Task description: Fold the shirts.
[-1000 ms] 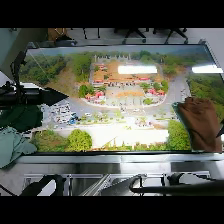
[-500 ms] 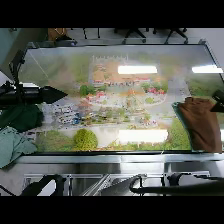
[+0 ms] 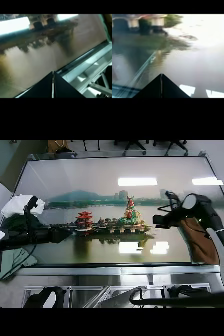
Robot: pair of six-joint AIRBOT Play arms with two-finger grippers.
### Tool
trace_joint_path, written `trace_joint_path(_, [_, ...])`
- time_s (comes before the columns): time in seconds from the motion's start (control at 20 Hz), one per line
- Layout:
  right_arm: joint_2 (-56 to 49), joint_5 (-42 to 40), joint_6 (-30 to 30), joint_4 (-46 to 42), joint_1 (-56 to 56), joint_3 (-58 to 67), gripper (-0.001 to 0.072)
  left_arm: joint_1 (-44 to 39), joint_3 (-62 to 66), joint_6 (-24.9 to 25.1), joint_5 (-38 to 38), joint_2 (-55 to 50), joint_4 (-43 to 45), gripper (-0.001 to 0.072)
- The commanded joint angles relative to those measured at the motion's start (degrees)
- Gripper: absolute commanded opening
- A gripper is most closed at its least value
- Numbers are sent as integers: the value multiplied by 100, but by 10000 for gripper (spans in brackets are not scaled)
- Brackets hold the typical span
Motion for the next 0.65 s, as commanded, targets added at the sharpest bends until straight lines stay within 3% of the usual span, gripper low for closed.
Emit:
trace_joint_path(0.0, [85,-487,-321,133,693,-289,19,4,-514,4,26,400,125,12])
trace_joint_path(0.6, [50,-208,-317,133,754,-289,19,4,-525,-101,15,426,125,12])
